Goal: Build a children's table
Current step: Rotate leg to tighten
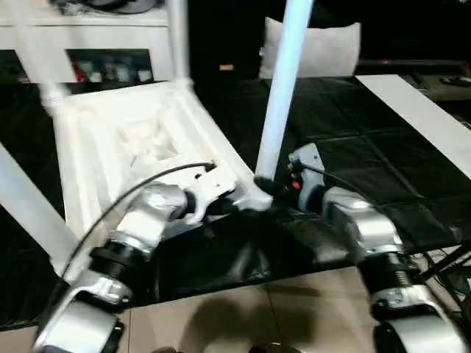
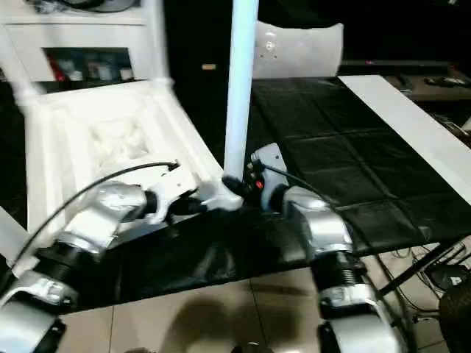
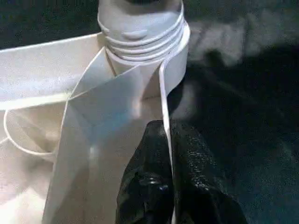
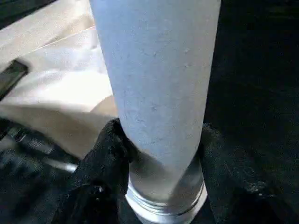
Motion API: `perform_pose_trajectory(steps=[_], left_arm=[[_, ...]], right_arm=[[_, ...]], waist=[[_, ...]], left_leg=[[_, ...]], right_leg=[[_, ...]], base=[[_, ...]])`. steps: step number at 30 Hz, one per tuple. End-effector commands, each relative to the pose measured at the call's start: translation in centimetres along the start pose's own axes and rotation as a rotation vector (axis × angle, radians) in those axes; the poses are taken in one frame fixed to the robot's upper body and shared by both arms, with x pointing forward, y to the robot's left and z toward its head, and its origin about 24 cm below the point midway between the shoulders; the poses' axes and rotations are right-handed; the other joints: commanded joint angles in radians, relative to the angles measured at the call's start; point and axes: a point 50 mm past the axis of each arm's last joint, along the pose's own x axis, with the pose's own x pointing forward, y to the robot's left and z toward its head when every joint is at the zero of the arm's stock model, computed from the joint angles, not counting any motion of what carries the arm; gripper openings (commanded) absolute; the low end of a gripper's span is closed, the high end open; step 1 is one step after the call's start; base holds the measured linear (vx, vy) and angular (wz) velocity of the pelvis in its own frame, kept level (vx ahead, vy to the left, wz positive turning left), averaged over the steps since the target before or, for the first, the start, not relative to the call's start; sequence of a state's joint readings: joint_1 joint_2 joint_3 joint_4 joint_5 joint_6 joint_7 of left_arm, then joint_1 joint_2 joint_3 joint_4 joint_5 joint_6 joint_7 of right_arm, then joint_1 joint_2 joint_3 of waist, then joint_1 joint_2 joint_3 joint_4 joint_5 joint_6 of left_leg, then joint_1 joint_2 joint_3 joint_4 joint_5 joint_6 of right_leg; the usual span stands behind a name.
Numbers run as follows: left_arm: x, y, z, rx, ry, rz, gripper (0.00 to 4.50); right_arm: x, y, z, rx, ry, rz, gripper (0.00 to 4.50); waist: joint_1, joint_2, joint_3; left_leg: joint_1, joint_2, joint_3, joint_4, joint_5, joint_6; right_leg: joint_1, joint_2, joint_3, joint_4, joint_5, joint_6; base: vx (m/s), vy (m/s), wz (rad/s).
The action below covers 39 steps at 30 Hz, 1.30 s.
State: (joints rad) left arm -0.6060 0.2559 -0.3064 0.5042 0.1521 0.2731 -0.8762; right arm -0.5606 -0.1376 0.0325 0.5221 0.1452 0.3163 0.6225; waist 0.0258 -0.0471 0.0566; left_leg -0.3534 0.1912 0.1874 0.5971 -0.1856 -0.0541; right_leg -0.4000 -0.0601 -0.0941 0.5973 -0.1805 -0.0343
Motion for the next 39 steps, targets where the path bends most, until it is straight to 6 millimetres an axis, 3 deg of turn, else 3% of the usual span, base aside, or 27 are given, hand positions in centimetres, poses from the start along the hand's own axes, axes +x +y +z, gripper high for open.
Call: perform_pose_trajectory(steps=[1, 5, 6, 9, 13, 15, 17, 25, 30, 39], left_arm=[[1.9, -2.1, 3.5, 0.065, -0.114, -0.117, 0.0], [1.6, -1.7, 3.3, 0.069, -0.1, -0.086, 0.0], [1.4, -1.6, 3.0, 0.084, -0.095, -0.084, 0.0], [1.1, -1.3, 2.3, 0.113, -0.079, -0.082, 0.0], [0.2, -1.2, 1.1, 0.145, -0.05, -0.144, 0.0], [-0.2, -1.3, 0.8, 0.173, -0.049, -0.181, 0.0], [-0.8, -1.2, 0.4, 0.225, -0.043, -0.235, 0.0], [-2.6, -1.9, -0.7, 0.311, -0.018, -0.498, 0.0], [-3.0, -2.4, -0.7, 0.355, 0.0, -0.596, 0.0], [-2.9, -2.3, -0.6, 0.42, 0.019, -0.659, 0.0]], right_arm=[[1.0, 1.0, 0.1, -0.013, 0.004, -0.002, 2.46], [0.3, 1.2, 0.6, -0.002, -0.057, 0.057, 2.78], [-0.1, 1.0, 0.7, -0.015, -0.066, 0.073, 2.88], [-1.1, 0.6, 0.6, -0.068, -0.067, 0.138, 3.13], [-3.3, -0.4, 0.5, -0.148, -0.041, 0.244, 3.45], [-3.9, -0.9, 0.6, -0.176, -0.024, 0.261, 3.65], [-4.8, -1.4, 0.7, -0.217, 0.014, 0.315, 3.86], [-6.5, -2.0, 0.8, -0.308, 0.109, 0.514, 3.86], [-6.7, -1.3, 0.8, -0.284, 0.131, 0.64, 3.39], [-6.0, 0.4, -0.2, -0.236, 0.152, 0.772, 2.51]], waist=[[0.009, 0.009, -0.062], [0.02, 0.006, -0.067], [0.025, 0.008, -0.069], [0.043, 0.008, -0.074], [0.058, 0.006, -0.07], [0.06, 0.005, -0.066], [0.061, 0.007, -0.065], [0.069, 0.001, -0.065], [0.08, 0.002, -0.067], [0.09, 0.005, -0.068]], left_leg=[[0.009, 0.043, -0.029, -0.071, -0.256, 0.005], [0.011, 0.047, -0.022, -0.069, -0.208, 0.024], [0.005, 0.047, -0.022, -0.069, -0.183, 0.031], [0.003, 0.048, -0.018, -0.067, -0.119, 0.059], [0.003, 0.046, -0.016, -0.067, -0.127, 0.069], [0.005, 0.048, -0.019, -0.07, -0.166, 0.055], [0.008, 0.05, -0.02, -0.071, -0.178, 0.045], [0.006, 0.052, -0.018, -0.07, -0.186, 0.041], [0.008, 0.057, -0.015, -0.069, -0.163, 0.052], [0.009, 0.056, -0.017, -0.07, -0.175, 0.033]], right_leg=[[0.04, -0.097, 0.057, -0.104, -0.452, -0.096], [0.042, -0.094, 0.063, -0.087, -0.311, -0.155], [0.048, -0.095, 0.064, -0.079, -0.27, -0.166], [0.054, -0.095, 0.065, -0.065, -0.149, -0.183], [0.057, -0.094, 0.064, -0.069, -0.173, -0.178], [0.054, -0.097, 0.061, -0.079, -0.264, -0.157], [0.051, -0.097, 0.061, -0.084, -0.298, -0.146], [0.049, -0.098, 0.061, -0.08, -0.316, -0.143], [0.05, -0.096, 0.06, -0.068, -0.248, -0.177], [0.048, -0.098, 0.06, -0.074, -0.298, -0.154]], base=[[0.0, 0.0, 0.0], [0.0, 0.0, 0.0], [0.0, 0.0, 0.0], [0.0, 0.0, 0.0], [0.0, 0.0, 0.0], [0.0, 0.0, 0.0], [0.0, 0.0, 0.0], [0.0, 0.0, 0.0], [0.0, 0.0, 0.0], [0.0, 0.0, 0.0]])
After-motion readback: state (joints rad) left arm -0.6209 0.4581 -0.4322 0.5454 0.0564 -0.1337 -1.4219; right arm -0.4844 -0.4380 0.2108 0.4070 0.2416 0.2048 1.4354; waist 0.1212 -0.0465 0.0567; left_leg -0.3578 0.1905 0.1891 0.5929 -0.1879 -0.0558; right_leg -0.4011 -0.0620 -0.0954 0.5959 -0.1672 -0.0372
